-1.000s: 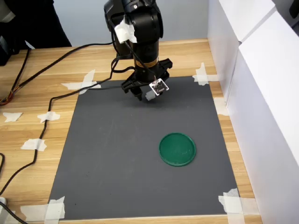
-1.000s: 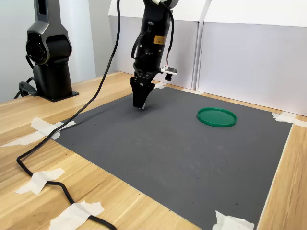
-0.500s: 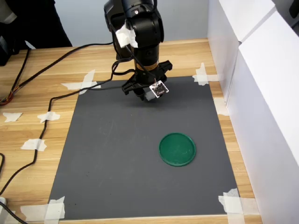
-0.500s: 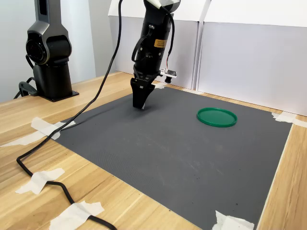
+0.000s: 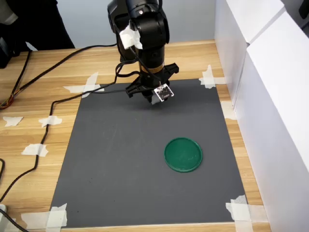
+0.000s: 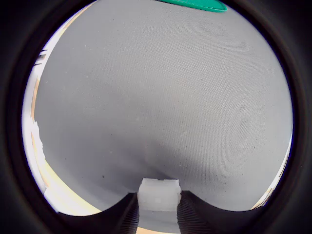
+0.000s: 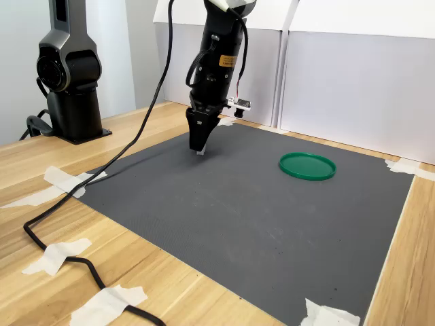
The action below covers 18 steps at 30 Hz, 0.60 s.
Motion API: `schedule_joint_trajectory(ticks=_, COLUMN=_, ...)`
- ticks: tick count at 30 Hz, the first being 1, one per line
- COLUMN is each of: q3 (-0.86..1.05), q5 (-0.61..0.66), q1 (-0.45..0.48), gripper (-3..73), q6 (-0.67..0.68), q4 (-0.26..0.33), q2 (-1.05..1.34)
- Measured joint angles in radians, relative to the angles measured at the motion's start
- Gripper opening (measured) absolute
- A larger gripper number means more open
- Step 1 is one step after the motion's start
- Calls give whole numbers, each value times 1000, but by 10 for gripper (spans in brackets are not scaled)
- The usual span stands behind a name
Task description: Grasp a white terminal and put it on the green lid.
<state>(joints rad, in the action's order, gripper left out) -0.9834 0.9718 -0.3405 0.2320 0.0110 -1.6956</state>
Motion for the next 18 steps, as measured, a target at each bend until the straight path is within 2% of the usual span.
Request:
schedule_joint_trajectory(ticks=6, q3=-55, q5=15, q1=0, gripper=307, q6=0, q4=0, q2=47)
schedule_joint_trajectory(ticks=18, q3=-368, q5=59, q1=0, gripper=307, q6=2, q4=-11, q2=-40)
